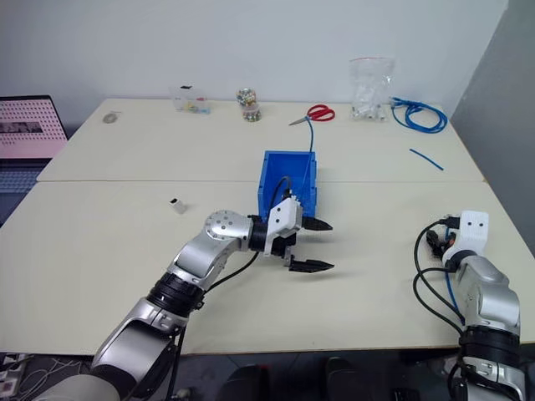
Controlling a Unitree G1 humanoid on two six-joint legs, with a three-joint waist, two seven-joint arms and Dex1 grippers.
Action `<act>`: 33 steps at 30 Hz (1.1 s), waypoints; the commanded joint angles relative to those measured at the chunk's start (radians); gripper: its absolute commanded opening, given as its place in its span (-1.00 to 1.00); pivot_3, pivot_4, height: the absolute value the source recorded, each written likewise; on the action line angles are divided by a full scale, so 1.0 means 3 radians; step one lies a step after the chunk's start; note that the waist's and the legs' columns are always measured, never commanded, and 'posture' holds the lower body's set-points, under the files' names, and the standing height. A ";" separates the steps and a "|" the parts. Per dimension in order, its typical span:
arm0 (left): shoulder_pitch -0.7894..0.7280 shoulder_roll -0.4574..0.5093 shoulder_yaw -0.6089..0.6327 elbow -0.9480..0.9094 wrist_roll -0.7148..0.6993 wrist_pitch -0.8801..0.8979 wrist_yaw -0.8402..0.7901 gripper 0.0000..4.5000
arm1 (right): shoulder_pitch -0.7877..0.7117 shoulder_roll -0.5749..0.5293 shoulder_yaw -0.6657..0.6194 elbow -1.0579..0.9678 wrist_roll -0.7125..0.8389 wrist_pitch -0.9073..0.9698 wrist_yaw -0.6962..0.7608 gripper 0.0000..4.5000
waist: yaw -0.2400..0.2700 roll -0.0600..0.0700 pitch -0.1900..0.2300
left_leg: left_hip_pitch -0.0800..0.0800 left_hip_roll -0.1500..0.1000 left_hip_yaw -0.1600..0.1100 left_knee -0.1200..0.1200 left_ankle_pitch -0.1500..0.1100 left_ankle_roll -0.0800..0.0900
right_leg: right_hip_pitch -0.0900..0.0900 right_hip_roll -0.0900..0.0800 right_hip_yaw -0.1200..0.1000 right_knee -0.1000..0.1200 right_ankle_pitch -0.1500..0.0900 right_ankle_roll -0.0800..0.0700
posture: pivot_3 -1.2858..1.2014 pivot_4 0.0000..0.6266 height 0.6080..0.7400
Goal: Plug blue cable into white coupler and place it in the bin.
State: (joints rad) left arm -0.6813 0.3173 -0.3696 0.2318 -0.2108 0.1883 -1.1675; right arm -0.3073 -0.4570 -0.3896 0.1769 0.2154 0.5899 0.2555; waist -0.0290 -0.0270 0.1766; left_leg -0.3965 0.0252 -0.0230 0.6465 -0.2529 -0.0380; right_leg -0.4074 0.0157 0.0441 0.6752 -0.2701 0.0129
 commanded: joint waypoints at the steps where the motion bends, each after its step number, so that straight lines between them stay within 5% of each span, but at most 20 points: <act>1: 0.0046 0.0025 0.0027 -0.0199 0.0008 0.0020 -0.0003 1.00 | 0.0069 -0.0051 -0.0001 0.0112 -0.0020 0.0048 -0.0041 -0.22 | 0.0001 0.0000 0.0000 | 0.0000 0.0000 -0.0001 0.0001 0.0000 0.0000 | 0.0001 0.0000 -0.0001 0.0000 0.0000 0.0000 | 0.03 -0.52 1.00; 8: 0.0128 0.0037 0.0003 -0.0503 0.0025 0.0084 0.0043 1.00 | 0.0041 -0.0005 0.0024 0.0042 0.0005 0.0067 -0.0100 -0.97 | 0.0003 0.0000 0.0000 | 0.0000 0.0001 -0.0001 0.0001 0.0000 0.0000 | 0.0001 -0.0001 -0.0001 0.0000 0.0000 0.0000 | 0.03 -0.52 1.00; 19: 0.0573 0.0261 0.0185 -0.1113 -0.0106 0.0471 0.0151 1.00 | -0.0115 0.0058 0.0352 -0.0575 0.0268 0.0382 0.0171 -0.99 | -0.0010 0.0000 0.0000 | 0.0005 0.0004 -0.0002 -0.0001 0.0000 0.0000 | 0.0001 0.0002 0.0000 0.0005 -0.0001 -0.0001 | 0.03 -0.52 1.00; 23: 0.1243 0.0521 0.0595 -0.1801 -0.0110 0.0664 0.0586 1.00 | -0.0265 -0.0303 0.1092 -0.1090 0.0364 0.0343 0.1132 -0.99 | -0.0116 0.0019 0.0011 | 0.0013 0.0008 -0.0001 -0.0005 0.0000 0.0000 | -0.0003 0.0002 0.0011 0.0012 -0.0001 -0.0002 | 0.03 -0.52 1.00; 28: 0.2651 0.0707 0.1089 -0.2694 0.0049 0.0720 0.1182 1.00 | -0.0551 -0.0466 0.1893 -0.1225 0.0314 0.0177 0.1926 -0.99 | -0.0135 0.0015 0.0017 | 0.0021 0.0026 -0.0013 -0.0007 -0.0001 0.0001 | 0.0001 -0.0003 0.0011 0.0012 -0.0005 -0.0009 | 0.03 -0.52 1.00; 33: 0.4268 0.0162 0.1606 -0.3397 0.0134 0.0321 0.1894 1.00 | -0.0913 -0.0077 0.2645 -0.0715 -0.0010 -0.0195 0.2260 -0.99 | -0.0071 -0.0001 0.0020 | 0.0014 0.0026 -0.0011 -0.0003 -0.0001 0.0001 | -0.0002 -0.0017 0.0002 0.0010 -0.0005 -0.0008 | 0.03 -0.52 1.00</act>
State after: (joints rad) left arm 0.5007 0.3980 0.0761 -0.6879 -0.1930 0.3576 -0.6675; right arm -0.5480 -0.5085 0.3376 -0.0862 0.2553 0.5946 0.8954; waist -0.0502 -0.0272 0.1827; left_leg -0.3908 0.0320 -0.0253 0.6454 -0.2533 -0.0378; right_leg -0.4063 0.0083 0.0463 0.6769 -0.2715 0.0106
